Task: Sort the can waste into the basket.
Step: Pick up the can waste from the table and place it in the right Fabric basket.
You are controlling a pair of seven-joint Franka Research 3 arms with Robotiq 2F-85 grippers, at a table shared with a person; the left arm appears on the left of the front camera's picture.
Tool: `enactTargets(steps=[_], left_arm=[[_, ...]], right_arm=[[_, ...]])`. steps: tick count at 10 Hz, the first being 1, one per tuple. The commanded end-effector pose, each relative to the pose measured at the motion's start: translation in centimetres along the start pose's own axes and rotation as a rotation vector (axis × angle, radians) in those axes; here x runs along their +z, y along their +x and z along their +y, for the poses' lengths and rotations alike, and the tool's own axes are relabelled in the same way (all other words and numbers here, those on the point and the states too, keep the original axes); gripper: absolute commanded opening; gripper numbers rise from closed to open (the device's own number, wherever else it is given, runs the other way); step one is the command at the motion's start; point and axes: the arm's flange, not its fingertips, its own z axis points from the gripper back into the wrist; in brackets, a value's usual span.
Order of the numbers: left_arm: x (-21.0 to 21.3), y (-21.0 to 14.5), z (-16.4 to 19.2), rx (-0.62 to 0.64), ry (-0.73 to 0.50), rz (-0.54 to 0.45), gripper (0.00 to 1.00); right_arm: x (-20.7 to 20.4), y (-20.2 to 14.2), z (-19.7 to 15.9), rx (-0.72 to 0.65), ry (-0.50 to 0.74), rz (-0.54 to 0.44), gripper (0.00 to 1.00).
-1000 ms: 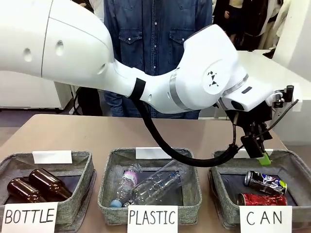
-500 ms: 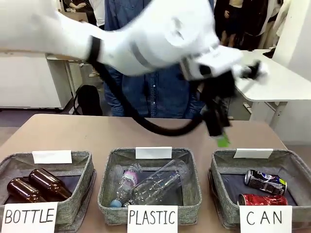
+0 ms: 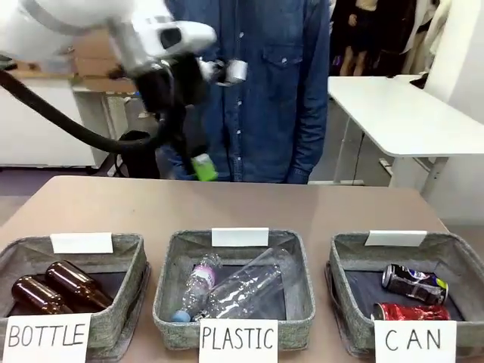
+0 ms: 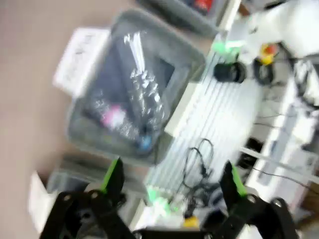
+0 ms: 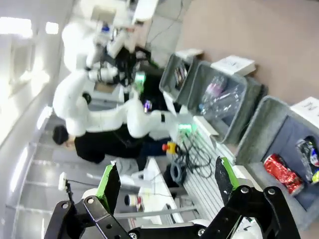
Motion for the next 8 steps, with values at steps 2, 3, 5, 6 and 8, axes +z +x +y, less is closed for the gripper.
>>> enactTargets(steps=[2,3,5,6,8], left_arm=[[4.1,-8.4,5.0,0.403,-0.318,-0.37,1.0],[5.1,-11.7,6.6,0.41,-0.413,-0.585,1.0],[6.1,-17.9,8.3,0.457,-0.505,-0.934,1.0],[6.7,-20.9,8.4,0.445,-0.479,-1.105,1.0],[7.9,-19.1,10.0,0.476,-0.494,-0.68,1.0]], right_arm=[[-11.0,3.6,-0.5,0.03,0.016,0.113,1.0],[-14.7,5.0,-0.6,0.012,0.072,0.094,1.0],[-16.9,6.7,-0.3,-0.097,0.162,-0.082,1.0],[-15.9,7.5,-0.3,-0.152,0.2,-0.224,1.0],[-17.1,7.2,-1.1,-0.1,0.15,-0.055,1.0]])
